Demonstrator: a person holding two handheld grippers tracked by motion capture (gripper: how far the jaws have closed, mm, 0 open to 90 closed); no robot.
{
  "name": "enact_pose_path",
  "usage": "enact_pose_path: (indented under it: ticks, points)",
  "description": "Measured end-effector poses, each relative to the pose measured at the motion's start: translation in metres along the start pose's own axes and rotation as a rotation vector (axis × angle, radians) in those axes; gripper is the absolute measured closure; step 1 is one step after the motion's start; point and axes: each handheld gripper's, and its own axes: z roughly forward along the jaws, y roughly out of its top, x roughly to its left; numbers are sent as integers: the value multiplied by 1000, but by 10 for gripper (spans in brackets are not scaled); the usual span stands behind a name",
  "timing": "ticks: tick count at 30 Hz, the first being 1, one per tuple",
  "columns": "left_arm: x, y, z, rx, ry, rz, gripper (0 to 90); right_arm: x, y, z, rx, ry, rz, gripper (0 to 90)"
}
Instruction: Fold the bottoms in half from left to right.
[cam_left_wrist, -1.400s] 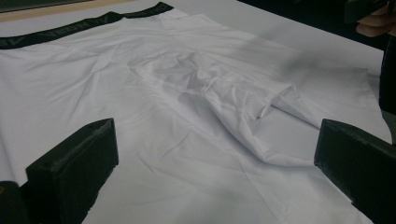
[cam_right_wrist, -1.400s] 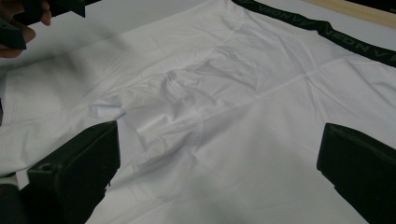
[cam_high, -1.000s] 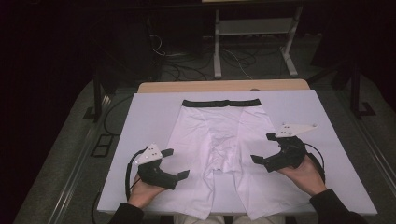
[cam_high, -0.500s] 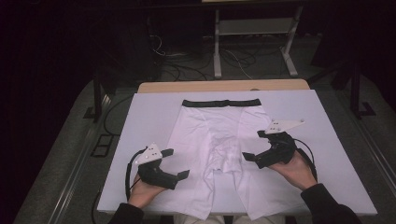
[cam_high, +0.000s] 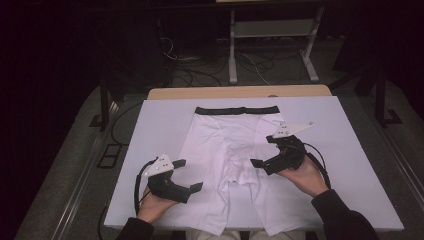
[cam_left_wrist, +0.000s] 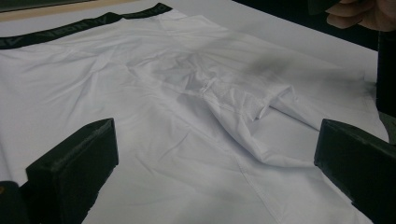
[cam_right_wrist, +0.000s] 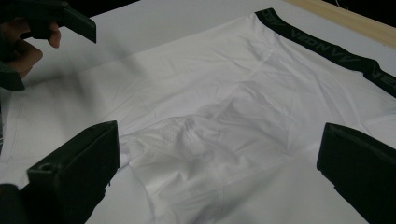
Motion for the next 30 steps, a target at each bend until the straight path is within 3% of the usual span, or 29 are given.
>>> enact_pose_path:
  ticks: [30]
  points:
    - [0,0,1,7,-7,2,0,-8,35,32,9,14,-9,0]
